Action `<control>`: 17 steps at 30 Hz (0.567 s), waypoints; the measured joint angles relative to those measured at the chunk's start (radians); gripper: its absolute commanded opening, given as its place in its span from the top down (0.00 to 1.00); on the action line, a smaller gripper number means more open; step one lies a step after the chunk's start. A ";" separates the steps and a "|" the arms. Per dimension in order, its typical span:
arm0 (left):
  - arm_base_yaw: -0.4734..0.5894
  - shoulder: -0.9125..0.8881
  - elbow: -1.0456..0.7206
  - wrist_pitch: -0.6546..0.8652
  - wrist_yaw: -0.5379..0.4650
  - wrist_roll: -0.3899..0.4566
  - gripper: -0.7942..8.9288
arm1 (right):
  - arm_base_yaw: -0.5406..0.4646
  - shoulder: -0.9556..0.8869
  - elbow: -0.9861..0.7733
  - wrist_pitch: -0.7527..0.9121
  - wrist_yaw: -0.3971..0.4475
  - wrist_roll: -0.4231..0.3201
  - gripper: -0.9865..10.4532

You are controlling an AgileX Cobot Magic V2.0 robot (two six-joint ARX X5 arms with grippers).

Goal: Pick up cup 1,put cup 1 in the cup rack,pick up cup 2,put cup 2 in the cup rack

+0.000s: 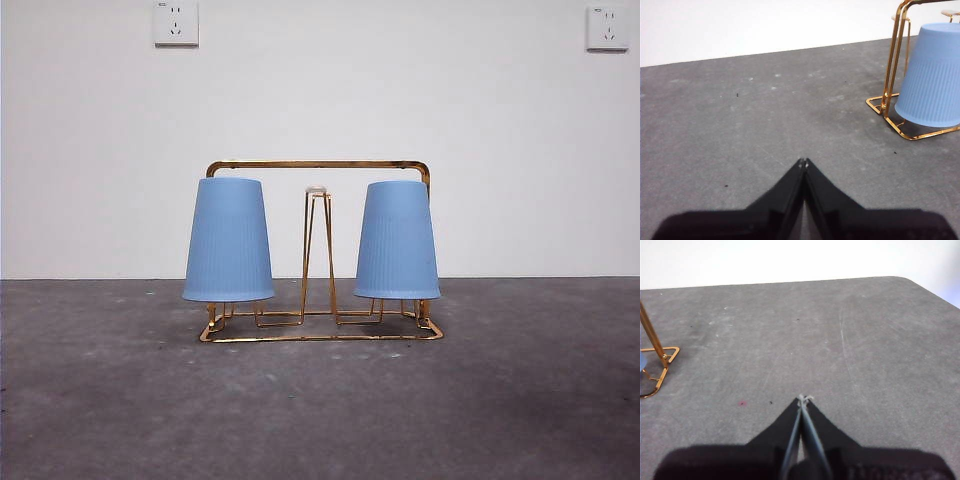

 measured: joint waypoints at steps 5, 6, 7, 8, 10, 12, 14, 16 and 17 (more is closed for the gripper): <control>0.000 0.005 0.000 0.000 0.000 0.000 0.92 | 0.000 0.000 0.000 0.000 0.000 0.000 0.91; 0.000 0.006 0.000 0.000 0.000 0.000 0.92 | 0.000 0.000 0.000 0.000 0.000 0.000 0.91; 0.000 0.007 0.000 0.000 0.000 0.000 0.92 | 0.000 0.000 0.000 0.000 0.000 0.000 0.91; 0.000 0.007 0.000 0.000 0.000 0.000 0.92 | 0.000 0.000 0.000 0.000 0.000 0.000 0.91; 0.000 0.008 0.000 0.000 0.000 0.000 0.92 | 0.000 0.000 0.000 0.000 0.000 0.000 0.91; 0.000 0.008 0.000 0.000 0.000 0.000 0.92 | 0.000 0.000 0.000 0.000 0.000 0.000 0.91; 0.000 0.008 0.000 0.000 0.000 0.000 0.92 | 0.000 0.000 0.000 0.000 0.000 0.000 0.91; 0.000 0.008 0.000 0.000 0.000 0.000 0.92 | 0.000 0.000 0.000 0.000 0.000 0.000 0.91; 0.000 0.008 0.000 0.000 0.000 0.000 0.92 | 0.000 0.000 0.000 0.000 0.000 0.000 0.91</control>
